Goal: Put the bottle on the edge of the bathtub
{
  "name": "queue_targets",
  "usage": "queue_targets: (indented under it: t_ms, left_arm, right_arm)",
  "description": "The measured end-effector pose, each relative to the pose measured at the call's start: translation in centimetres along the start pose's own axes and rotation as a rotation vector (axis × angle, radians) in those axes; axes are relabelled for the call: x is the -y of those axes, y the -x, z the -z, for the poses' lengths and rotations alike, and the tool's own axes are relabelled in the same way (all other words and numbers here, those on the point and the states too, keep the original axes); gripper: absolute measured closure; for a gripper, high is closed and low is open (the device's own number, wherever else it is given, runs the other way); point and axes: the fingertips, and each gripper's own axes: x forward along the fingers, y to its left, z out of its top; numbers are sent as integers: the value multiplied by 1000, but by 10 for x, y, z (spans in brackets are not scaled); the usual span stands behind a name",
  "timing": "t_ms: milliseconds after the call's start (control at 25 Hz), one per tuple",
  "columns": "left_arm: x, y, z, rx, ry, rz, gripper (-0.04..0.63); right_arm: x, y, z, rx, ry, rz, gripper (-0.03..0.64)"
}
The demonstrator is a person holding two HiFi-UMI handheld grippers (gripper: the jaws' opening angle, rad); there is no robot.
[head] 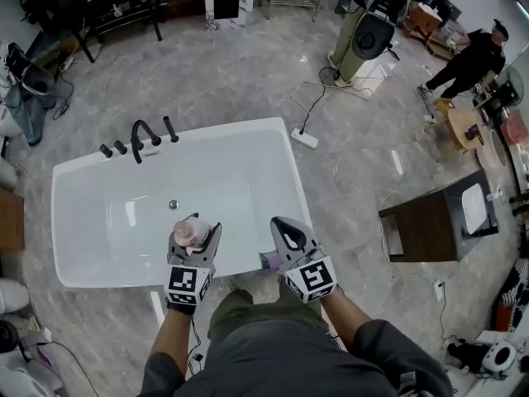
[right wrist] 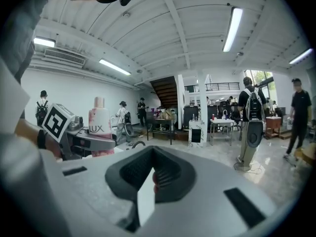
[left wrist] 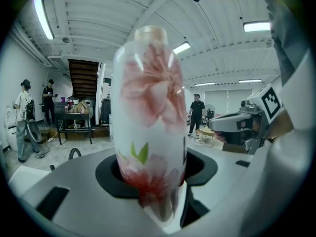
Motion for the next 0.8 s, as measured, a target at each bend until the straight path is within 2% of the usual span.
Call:
queue_targets:
  t_ms: [360, 480, 800]
  left_arm:
    - [-27, -112, 37, -12, -14, -23, 370]
    - [-38, -157, 54, -24, -42, -18, 370]
    - [-78, -258, 90, -48, -59, -17, 370]
  right_arm:
    - [47, -53, 41, -54, 8, -96, 617]
    - [69, -70, 52, -52, 4, -99, 617]
    - [118, -123, 90, -67, -19, -80, 617]
